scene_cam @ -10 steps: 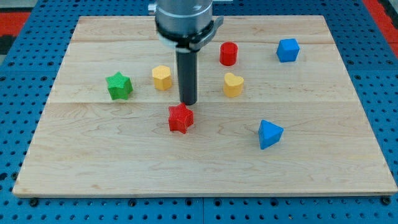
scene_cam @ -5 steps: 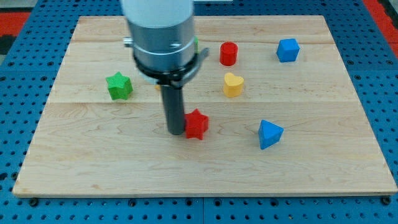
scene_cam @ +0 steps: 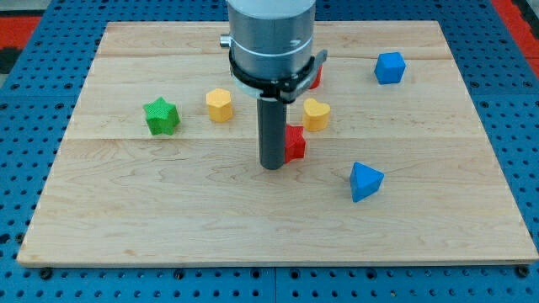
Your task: Slide the red star closer to the yellow hexagon
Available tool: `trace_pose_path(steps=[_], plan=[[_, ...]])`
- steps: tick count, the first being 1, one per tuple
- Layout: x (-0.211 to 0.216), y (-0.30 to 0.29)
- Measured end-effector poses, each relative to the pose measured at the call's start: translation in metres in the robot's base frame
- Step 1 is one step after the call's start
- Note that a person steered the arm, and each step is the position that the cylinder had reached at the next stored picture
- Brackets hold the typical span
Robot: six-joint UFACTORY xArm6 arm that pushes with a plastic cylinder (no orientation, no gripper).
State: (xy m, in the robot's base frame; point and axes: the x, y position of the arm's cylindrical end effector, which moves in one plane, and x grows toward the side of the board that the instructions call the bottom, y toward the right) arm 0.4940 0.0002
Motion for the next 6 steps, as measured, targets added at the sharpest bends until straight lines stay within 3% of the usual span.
trace_pose_path(steps=[2, 4, 6], plan=[[0.011, 0.037], [-0.024, 0.036], [-0.027, 0.034]])
